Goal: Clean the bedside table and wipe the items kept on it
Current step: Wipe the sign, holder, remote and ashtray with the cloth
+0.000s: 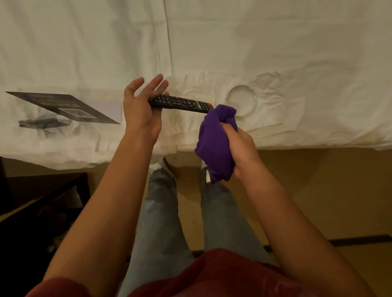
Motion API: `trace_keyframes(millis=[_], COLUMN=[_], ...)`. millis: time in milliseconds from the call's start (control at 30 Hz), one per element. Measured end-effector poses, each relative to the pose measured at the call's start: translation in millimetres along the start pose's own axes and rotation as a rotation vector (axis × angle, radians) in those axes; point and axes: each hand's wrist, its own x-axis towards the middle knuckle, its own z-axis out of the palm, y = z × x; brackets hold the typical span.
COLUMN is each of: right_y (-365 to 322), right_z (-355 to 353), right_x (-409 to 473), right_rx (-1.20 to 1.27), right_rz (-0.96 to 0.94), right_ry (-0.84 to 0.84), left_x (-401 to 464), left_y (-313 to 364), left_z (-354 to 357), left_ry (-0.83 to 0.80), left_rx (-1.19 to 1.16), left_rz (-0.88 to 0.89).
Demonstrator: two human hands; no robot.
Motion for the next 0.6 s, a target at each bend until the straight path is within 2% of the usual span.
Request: trace_keyframes(millis=[167,200,300,333,500,600], right_y=[-15,-15,-14,-13,-7,-5], right_z=[8,6,-2,-6,-24,-36], right_x=[10,11,12,12,11,12], right_rx=[-0.09,-0.103,-0.107,-0.1,-0.083,-0.072], right_rz=[-0.072,-0.09,-0.111,-0.109,-0.081,-0.088], right_ry=[-0.03,-0.028,-0.003,0.003,0.034,0.047], left_x=[18,21,26,28,34,26], left_y=[-16,-19,-29,-31,-31,-33], left_z=[-17,-20,-29,-32,-38,-24], left_ry=[-0.009,-0.017,-0.023,-0.031,-0.116,-0.074], left_rx=[0.051,0.193,0.879,1.024,1.365,1.595], left_rz=[0.003,0.056,0.31,0.372,0.458,0.561])
